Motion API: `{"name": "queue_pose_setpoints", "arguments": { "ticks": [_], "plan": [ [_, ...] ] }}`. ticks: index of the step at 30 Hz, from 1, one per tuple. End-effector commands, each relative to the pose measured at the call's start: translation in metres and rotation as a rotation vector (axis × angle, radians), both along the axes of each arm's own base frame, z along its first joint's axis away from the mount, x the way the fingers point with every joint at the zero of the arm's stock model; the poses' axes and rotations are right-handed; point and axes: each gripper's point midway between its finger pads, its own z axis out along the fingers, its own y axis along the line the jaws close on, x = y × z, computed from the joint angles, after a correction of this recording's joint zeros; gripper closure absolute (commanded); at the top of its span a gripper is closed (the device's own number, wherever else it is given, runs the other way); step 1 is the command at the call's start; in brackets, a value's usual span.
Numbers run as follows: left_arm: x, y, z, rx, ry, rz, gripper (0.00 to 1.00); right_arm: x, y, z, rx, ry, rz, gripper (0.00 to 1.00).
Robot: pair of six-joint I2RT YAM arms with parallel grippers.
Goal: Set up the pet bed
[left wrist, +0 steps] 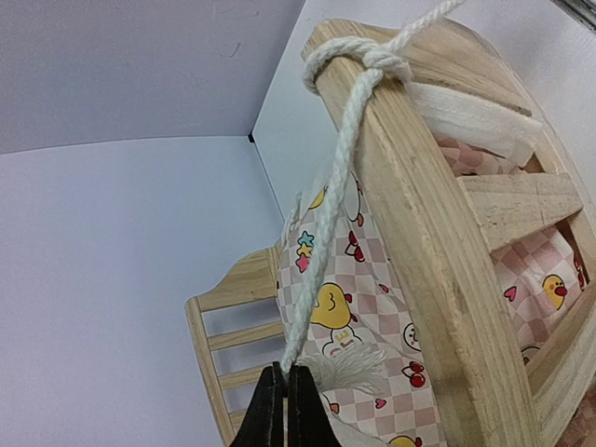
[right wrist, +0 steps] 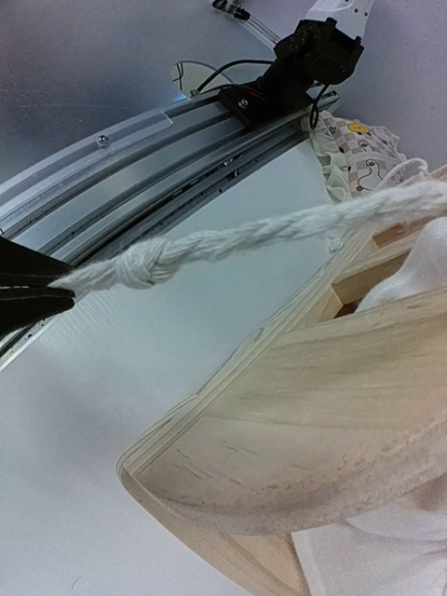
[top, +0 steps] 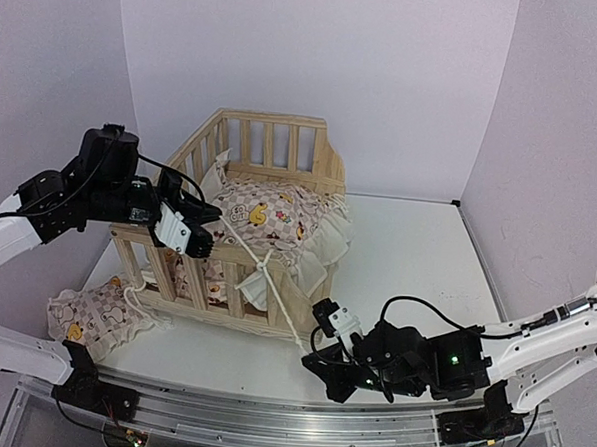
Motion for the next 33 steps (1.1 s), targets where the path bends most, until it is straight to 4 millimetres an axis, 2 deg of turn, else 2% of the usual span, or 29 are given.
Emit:
{"name": "queue_pose_setpoints", "arguments": {
  "ticks": [1,3,5,9,13,17,22,25,29,33],
  "plan": [
    [0.026,0.031,0.022,-0.027,-0.046,0.210,1.00,-0.015,-0.035,-0.051,-0.170,0.087,0.026,1.00],
    [0.022,0.031,0.024,-0.036,-0.037,0.198,1.00,-0.014,-0.033,-0.048,-0.172,0.073,0.030,1.00],
    [0.011,0.027,0.036,-0.089,0.000,0.161,1.00,-0.014,-0.025,-0.043,-0.171,0.054,0.053,1.00],
    [-0.030,0.013,0.063,-0.201,0.288,0.043,1.00,-0.015,0.007,-0.019,-0.147,0.003,0.118,1.00],
    [-0.059,0.004,0.063,-0.246,0.562,-0.019,1.00,-0.013,0.035,0.004,-0.122,-0.059,0.167,1.00],
    [-0.093,0.001,0.058,-0.229,0.802,-0.108,1.00,-0.014,0.043,0.009,-0.117,-0.070,0.186,1.00],
    [-0.127,0.006,0.038,-0.161,1.071,-0.148,1.00,-0.017,0.044,-0.001,-0.129,-0.034,0.190,1.00],
    [-0.142,0.009,0.011,-0.108,1.192,-0.144,1.00,-0.019,0.050,-0.005,-0.132,-0.028,0.203,1.00],
    [-0.152,0.017,-0.033,-0.016,1.160,-0.159,1.00,-0.021,0.059,-0.006,-0.134,-0.037,0.226,1.00],
    [-0.149,0.016,-0.069,0.098,1.058,-0.123,0.98,-0.021,0.057,-0.004,-0.128,-0.036,0.227,1.00]
  ]
}}
